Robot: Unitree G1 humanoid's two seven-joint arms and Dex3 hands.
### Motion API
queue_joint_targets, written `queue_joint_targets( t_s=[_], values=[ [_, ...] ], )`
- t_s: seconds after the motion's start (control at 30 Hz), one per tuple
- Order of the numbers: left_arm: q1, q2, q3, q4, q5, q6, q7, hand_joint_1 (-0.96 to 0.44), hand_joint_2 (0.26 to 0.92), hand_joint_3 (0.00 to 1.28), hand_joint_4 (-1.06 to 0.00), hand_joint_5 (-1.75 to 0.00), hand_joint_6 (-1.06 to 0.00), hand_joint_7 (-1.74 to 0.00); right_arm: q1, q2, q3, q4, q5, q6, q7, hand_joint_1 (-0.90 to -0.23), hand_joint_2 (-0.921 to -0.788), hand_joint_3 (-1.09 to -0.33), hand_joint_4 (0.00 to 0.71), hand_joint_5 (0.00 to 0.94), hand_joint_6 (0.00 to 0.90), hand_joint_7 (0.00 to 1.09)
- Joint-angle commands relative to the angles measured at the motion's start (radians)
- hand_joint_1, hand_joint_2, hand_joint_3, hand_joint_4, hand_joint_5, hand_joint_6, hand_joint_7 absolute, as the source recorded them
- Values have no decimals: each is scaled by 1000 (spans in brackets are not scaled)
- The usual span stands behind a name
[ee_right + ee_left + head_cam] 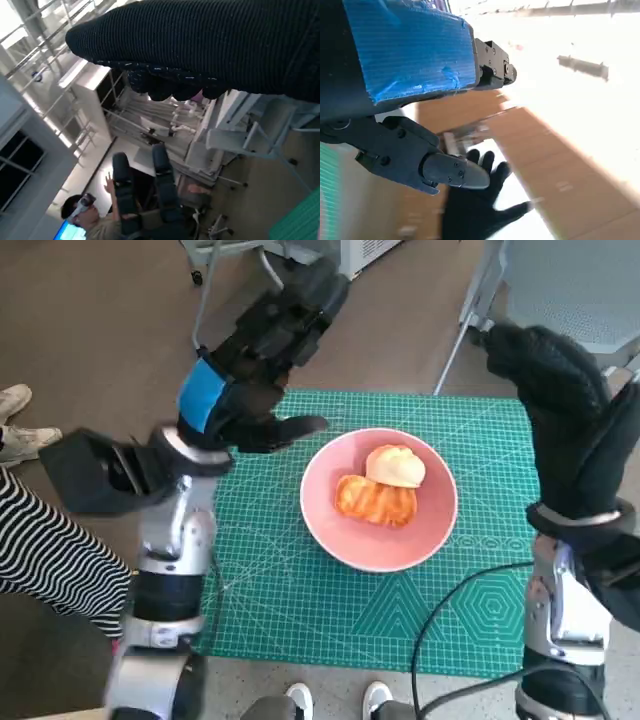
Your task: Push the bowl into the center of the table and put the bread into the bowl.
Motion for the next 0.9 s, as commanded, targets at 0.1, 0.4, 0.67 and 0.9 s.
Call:
queue_joint_targets(
  t_s=[0.1,0.4,0.67,0.9],
  values=[
    [54,-9,27,-27,-32,-21,-6,-648,921,363,-44,-17,-190,-54,-21,12,19,20,-42,15,-21,-694,-921,-692,196,8,70,564],
    [107,-21,34,-34,-6,-98,7,-675,921,343,-64,-24,-162,-61,-40,20,31,59,-52,-20,-14,-696,-921,-693,200,8,78,568],
    [115,-19,40,-4,34,-169,39,-719,921,341,-61,-19,-146,-64,-36,15,29,89,-57,-56,-9,-687,-921,-697,198,6,70,566],
    [108,-24,41,35,42,-203,47,-736,921,314,-75,-21,-160,-86,-31,14,24,108,-56,-78,-10,-686,-921,-698,198,5,68,567]
  ],
)
